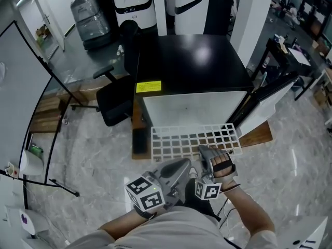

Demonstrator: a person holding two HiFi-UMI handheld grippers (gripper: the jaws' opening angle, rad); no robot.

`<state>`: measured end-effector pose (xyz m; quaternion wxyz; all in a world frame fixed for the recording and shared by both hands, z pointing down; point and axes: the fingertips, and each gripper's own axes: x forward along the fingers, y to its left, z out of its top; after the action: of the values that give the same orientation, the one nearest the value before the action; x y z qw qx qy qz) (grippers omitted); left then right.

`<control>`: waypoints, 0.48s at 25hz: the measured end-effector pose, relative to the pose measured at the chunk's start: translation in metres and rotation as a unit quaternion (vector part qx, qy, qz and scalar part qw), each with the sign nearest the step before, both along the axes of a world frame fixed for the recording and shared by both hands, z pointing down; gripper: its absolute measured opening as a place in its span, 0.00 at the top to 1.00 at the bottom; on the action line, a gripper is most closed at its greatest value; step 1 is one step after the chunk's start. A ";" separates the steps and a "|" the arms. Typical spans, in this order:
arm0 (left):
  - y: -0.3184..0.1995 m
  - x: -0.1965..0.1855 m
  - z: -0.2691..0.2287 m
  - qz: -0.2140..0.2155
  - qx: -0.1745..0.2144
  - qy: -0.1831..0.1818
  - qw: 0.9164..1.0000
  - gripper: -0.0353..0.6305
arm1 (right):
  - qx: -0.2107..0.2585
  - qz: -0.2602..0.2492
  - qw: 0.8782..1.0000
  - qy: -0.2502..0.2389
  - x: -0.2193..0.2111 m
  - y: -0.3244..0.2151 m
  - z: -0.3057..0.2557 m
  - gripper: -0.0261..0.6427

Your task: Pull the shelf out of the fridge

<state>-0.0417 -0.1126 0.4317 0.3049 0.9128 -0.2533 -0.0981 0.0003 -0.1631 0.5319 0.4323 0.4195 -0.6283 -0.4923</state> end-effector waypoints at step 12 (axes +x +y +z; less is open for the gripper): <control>0.027 0.005 -0.013 0.039 0.000 0.008 0.999 0.94 | -0.031 -0.013 0.999 -0.013 -0.002 0.044 -0.022 0.89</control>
<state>-0.0369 -0.0856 0.4191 0.3105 0.9211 -0.2154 -0.0937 -0.0013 -0.1186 0.5103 0.4301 0.4040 -0.6543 -0.4730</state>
